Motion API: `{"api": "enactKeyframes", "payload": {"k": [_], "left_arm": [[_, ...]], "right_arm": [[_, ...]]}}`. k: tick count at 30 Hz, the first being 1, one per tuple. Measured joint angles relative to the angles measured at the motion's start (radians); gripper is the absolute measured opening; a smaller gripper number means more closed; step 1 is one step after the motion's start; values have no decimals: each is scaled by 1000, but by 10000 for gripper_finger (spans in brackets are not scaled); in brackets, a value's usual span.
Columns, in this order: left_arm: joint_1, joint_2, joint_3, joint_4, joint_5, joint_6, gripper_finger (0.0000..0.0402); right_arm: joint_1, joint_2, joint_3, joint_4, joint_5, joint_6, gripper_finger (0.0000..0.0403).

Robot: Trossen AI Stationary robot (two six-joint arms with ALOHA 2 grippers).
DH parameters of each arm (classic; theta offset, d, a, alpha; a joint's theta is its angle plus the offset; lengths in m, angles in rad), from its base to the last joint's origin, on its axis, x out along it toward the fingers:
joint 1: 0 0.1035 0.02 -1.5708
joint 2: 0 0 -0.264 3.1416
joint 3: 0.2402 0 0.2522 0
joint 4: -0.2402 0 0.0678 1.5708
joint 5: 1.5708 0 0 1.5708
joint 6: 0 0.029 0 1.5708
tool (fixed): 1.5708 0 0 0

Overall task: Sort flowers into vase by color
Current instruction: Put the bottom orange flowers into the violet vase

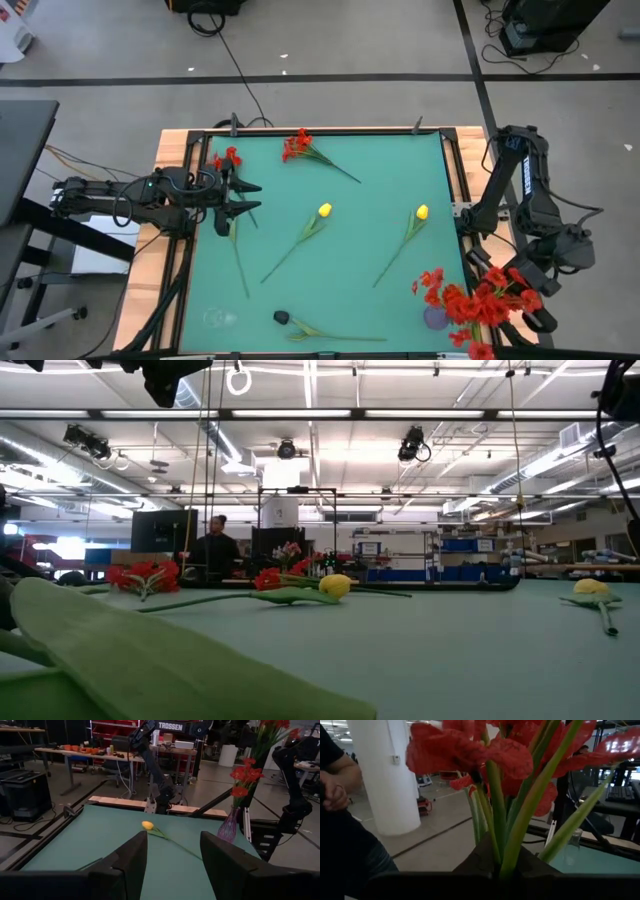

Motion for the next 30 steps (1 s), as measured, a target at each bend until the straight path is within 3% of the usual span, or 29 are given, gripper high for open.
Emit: {"api": "enactKeyframes", "payload": {"k": [9, 19, 25, 30], "left_arm": [[0, 0, 0, 0, 0, 0, 188], [0, 0, 0, 0, 0, 0, 188], [0, 0, 0, 0, 0, 0, 188], [0, 0, 0, 0, 0, 0, 188]], "right_arm": [[0, 49, 0, -75, 1, 31, 40], [20, 52, 0, -186, 0, 176, 132], [72, 39, 0, -257, -7, 323, 193], [122, -7, 0, -307, -30, 487, 219]]}}
